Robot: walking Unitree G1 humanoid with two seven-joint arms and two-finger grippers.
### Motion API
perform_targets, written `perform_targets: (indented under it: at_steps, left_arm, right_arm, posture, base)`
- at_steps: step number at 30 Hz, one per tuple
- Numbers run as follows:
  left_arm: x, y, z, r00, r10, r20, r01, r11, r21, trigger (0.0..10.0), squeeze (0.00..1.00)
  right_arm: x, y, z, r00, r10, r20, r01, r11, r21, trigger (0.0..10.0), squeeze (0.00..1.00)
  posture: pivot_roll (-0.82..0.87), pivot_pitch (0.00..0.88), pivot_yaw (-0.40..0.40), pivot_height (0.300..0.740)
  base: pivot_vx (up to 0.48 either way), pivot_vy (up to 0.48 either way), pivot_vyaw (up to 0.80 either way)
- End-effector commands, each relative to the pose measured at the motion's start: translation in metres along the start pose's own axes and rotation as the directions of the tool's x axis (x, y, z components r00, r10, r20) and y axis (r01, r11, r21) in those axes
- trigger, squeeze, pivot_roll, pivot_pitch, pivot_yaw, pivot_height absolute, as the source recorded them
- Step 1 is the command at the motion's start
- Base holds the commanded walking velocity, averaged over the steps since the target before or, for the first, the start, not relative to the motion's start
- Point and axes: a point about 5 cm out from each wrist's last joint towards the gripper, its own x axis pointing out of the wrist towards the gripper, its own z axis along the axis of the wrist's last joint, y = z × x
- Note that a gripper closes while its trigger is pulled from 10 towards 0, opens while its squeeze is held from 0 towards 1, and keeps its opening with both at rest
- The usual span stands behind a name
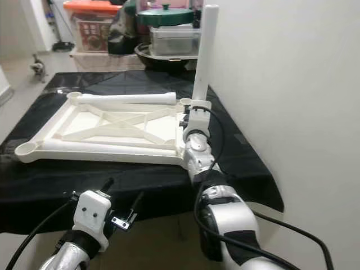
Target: Building children table
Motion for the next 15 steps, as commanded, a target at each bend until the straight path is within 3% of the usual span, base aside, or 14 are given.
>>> perform_targets:
  at_steps: [1,3,4,8,9,12,14,15]
  left_arm:
    - [-0.001,0.0,-0.003,1.0,-0.002,-0.012,0.002,1.0,0.0,10.0,0.0]
    - [-0.001,0.0,-0.003,1.0,-0.002,-0.012,0.002,1.0,0.0,10.0,0.0]
    - [-0.001,0.0,-0.003,1.0,-0.002,-0.013,0.002,1.0,0.0,10.0,0.0]
    - [-0.001,0.0,-0.003,1.0,-0.002,-0.014,0.002,1.0,0.0,10.0,0.0]
    - [-0.001,0.0,-0.003,1.0,-0.001,-0.014,0.001,1.0,0.0,10.0,0.0]
    - [-0.001,0.0,-0.003,1.0,-0.001,-0.014,0.001,1.0,-0.001,10.0,0.0]
    - [-0.001,0.0,-0.003,1.0,0.001,-0.014,-0.001,1.0,-0.001,10.0,0.0]
    - [-0.001,0.0,-0.003,1.0,0.001,-0.014,-0.001,1.0,-0.001,10.0,0.0]
  right_arm:
    - [-0.008,0.007,-0.029,0.993,0.017,-0.115,-0.011,0.999,0.05,10.0,0.0]
    - [-0.009,0.013,-0.026,0.995,0.041,-0.089,-0.036,0.997,0.063,10.0,0.0]
    - [-0.01,0.018,-0.022,0.995,0.076,-0.067,-0.07,0.994,0.09,10.0,1.0]
    - [-0.008,0.019,-0.014,0.995,0.1,-0.029,-0.096,0.989,0.115,10.0,1.0]
    - [-0.005,0.015,-0.007,0.994,0.111,0.003,-0.11,0.986,0.128,10.0,0.0]
    - [0.0,0.006,0.006,0.99,0.13,0.06,-0.137,0.981,0.135,10.0,0.0]
    - [0.004,0.003,0.017,0.958,0.268,0.106,-0.282,0.946,0.158,10.0,0.0]
    - [0.004,0.003,0.017,0.958,0.268,0.106,-0.282,0.946,0.158,10.0,0.0]
  posture:
    - [0.05,0.022,-0.051,0.74]
    - [0.05,0.022,-0.051,0.74]
    - [0.05,0.022,-0.051,0.74]
    - [0.05,0.022,-0.051,0.74]
    - [0.05,0.022,-0.051,0.74]
    - [0.04,0.028,-0.053,0.74]
    - [0.04,0.033,-0.051,0.74]
    - [0.04,0.033,-0.051,0.74]
  base:
    - [0.0,0.0,0.0]
    - [0.0,0.0,0.0]
    - [0.0,0.0,0.0]
    - [0.0,0.0,0.0]
    - [0.0,0.0,0.0]
    - [0.0,0.0,0.0]
    - [0.0,0.0,0.0]
    - [0.0,0.0,0.0]
